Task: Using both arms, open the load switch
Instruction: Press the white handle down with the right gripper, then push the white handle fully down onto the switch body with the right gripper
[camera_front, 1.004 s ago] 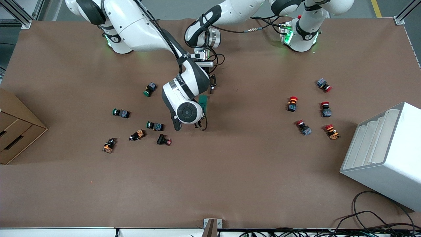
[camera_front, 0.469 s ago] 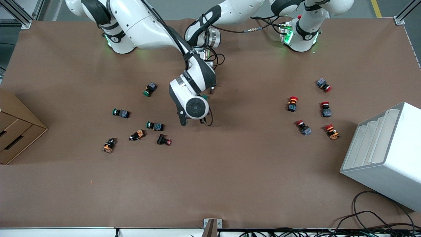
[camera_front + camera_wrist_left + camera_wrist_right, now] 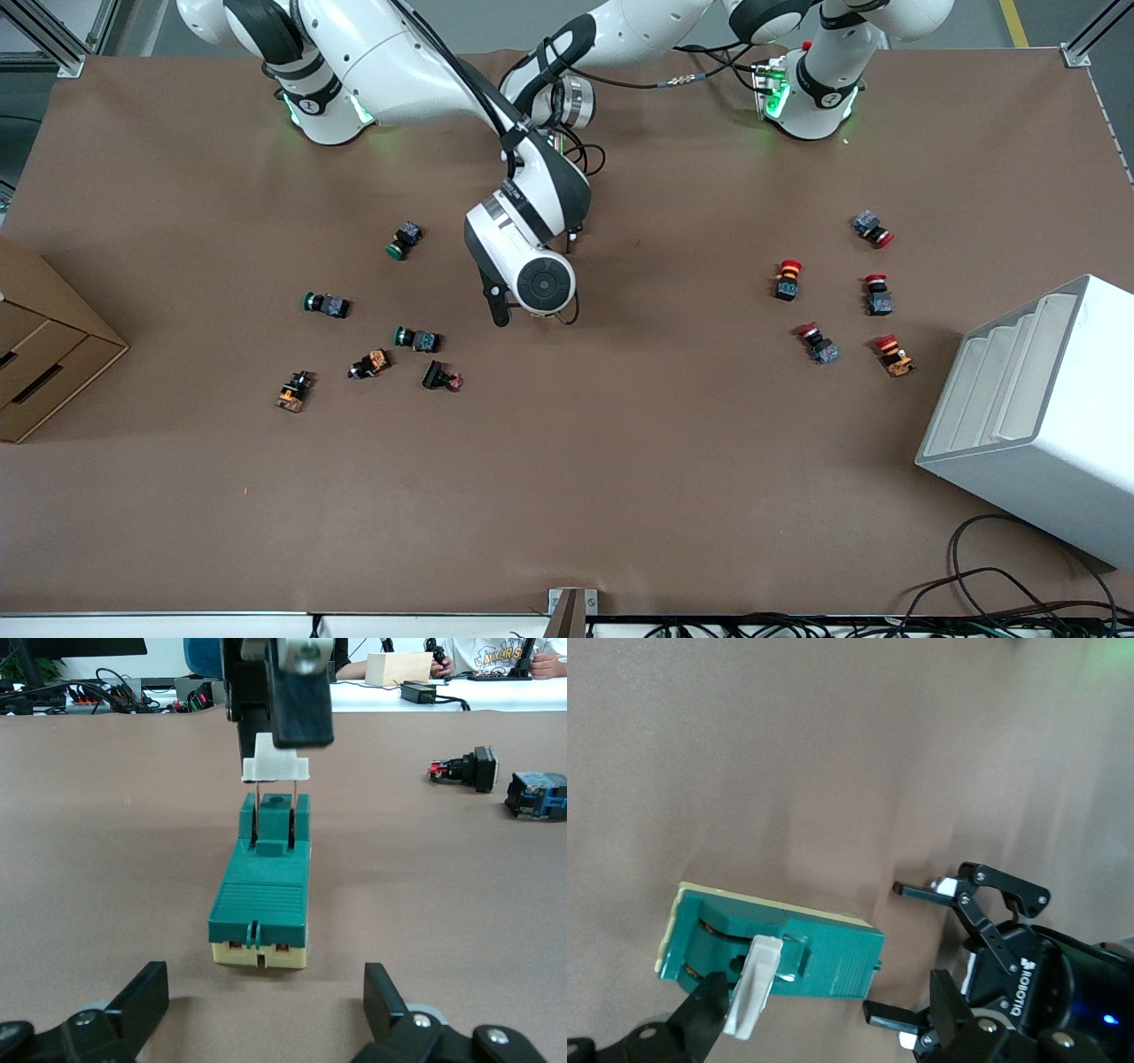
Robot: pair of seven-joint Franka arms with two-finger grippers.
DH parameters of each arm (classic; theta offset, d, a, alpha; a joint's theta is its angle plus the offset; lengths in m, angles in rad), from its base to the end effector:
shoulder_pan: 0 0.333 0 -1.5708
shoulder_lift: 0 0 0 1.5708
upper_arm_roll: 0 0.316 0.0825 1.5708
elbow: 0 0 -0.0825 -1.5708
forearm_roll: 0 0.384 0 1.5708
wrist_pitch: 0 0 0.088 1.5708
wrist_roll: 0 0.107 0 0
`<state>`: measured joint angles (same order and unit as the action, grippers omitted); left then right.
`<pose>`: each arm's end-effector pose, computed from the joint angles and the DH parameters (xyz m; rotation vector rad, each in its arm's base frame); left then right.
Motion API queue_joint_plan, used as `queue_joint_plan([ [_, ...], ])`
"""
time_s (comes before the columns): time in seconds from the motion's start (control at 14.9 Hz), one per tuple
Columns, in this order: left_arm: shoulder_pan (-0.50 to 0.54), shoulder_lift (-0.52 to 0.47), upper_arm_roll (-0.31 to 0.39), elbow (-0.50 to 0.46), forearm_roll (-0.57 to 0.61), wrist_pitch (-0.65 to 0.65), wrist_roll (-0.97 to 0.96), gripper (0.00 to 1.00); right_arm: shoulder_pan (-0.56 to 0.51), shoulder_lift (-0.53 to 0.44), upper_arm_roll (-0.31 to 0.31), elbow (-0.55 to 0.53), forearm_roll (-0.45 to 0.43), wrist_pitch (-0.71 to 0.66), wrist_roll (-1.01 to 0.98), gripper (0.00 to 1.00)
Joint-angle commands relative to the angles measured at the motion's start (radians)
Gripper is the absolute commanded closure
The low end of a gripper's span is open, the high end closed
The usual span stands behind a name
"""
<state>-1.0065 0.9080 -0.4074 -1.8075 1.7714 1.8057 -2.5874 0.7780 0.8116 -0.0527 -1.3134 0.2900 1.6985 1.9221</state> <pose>0.1801 -0.5783 0.0654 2.6358 -0.0025 1.7009 0.4960 0.4859 0.2278 2.2009 -1.6526 -0.4637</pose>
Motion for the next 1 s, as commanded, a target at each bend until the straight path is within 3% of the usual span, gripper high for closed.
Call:
queue_joint_plan([
  [0.0, 0.0, 0.038, 0.009, 0.004, 0.0, -0.003, 0.004, 0.04, 0.003, -0.002, -0.003, 0.028, 0.012, -0.054, 0.014, 0.0],
  [0.94, -0.001, 0.042, 0.009, 0.002, 0.0, -0.002, 0.003, 0.01, 0.033, -0.002, -0.006, 0.029, 0.001, -0.135, -0.026, 0.0],
])
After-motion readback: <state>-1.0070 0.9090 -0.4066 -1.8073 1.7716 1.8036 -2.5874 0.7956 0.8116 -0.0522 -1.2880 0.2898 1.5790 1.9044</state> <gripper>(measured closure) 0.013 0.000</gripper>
